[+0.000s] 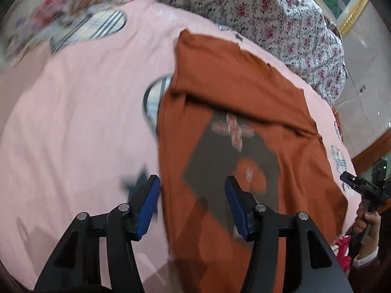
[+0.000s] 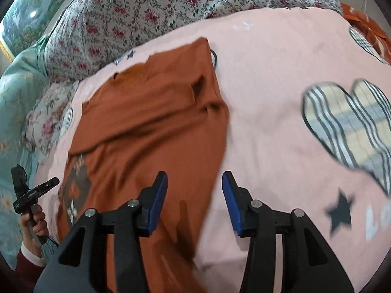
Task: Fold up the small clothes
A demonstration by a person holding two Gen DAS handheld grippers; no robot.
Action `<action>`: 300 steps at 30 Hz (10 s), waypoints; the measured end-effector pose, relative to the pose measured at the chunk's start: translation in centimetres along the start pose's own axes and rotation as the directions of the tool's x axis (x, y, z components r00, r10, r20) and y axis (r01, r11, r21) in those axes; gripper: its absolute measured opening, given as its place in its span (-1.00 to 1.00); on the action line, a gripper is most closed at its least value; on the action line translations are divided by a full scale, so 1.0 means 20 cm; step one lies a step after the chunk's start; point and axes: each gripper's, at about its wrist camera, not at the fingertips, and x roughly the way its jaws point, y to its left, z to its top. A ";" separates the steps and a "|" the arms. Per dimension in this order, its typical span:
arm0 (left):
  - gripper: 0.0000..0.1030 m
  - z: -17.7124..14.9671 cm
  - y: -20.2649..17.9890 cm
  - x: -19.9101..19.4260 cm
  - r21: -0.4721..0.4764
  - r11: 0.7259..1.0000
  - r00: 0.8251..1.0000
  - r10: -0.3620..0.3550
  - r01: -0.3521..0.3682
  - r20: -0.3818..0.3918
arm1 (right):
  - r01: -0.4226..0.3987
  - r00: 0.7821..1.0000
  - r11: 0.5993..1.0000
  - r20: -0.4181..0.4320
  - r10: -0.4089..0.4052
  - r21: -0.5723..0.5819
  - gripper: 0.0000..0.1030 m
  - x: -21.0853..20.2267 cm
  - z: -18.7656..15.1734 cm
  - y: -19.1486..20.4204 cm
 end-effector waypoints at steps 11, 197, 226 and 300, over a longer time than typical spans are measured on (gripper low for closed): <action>0.35 -0.51 0.05 -0.16 -0.095 0.988 0.989 -0.129 0.122 -0.072 | -0.165 0.981 0.981 -0.084 0.173 0.098 -0.01 -0.12 -0.43 -0.08; -0.80 0.34 -1.19 0.71 0.313 0.948 0.988 -0.094 0.050 0.126 | -0.329 0.944 0.942 -0.008 0.330 0.065 0.22 0.49 0.58 0.11; -0.83 0.29 -1.78 0.88 0.435 0.849 0.946 -0.324 0.300 -0.019 | -0.191 0.982 0.980 -0.024 0.190 -0.059 -0.74 0.56 1.01 0.00; -0.20 0.06 -0.06 0.20 -0.038 0.977 0.977 -0.209 0.210 0.042 | -0.430 0.880 0.899 -0.262 0.397 -0.082 -0.22 0.69 0.14 0.78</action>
